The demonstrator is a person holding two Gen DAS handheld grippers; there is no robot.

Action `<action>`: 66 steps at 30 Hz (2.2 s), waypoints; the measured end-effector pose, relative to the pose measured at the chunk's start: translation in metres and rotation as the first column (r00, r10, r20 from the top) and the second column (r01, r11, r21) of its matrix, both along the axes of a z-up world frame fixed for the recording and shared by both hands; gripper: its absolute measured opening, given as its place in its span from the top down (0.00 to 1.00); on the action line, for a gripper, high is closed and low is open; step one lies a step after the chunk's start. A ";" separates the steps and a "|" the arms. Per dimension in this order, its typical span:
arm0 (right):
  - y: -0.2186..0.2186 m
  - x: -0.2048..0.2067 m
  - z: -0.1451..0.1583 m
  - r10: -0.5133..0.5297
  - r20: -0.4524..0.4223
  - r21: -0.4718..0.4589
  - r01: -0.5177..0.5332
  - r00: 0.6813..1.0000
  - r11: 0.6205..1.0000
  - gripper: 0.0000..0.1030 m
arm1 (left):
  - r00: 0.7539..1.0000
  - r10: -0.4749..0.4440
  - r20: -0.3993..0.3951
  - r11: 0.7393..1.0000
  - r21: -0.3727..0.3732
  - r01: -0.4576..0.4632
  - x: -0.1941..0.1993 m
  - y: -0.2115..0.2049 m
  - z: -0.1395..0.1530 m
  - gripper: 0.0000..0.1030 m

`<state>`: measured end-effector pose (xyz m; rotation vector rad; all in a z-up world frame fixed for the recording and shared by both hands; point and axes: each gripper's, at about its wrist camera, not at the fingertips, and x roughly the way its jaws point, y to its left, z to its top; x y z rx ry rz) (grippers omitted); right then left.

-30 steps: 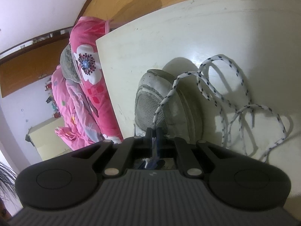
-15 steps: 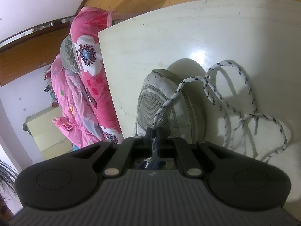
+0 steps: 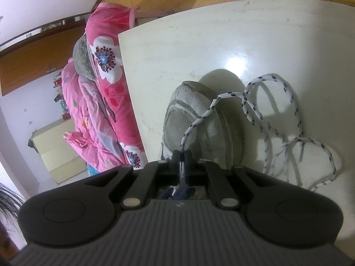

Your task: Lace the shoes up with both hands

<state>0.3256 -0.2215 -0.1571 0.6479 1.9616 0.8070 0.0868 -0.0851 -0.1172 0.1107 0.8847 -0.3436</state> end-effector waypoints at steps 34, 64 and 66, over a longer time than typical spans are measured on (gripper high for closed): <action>0.011 0.002 -0.002 0.063 0.014 0.015 -0.063 0.998 0.998 0.98 | 1.000 -0.003 0.005 1.000 0.003 0.003 -0.002 0.003 0.002 0.90; 0.013 -0.008 0.004 0.088 0.006 0.024 -0.088 0.996 0.996 1.00 | 1.000 -0.011 0.013 1.000 0.001 0.011 -0.003 -0.001 0.002 0.90; 0.012 -0.008 0.003 0.080 -0.007 0.023 -0.080 0.997 0.997 1.00 | 1.000 -0.011 0.014 1.000 0.001 0.011 -0.003 -0.001 0.002 0.90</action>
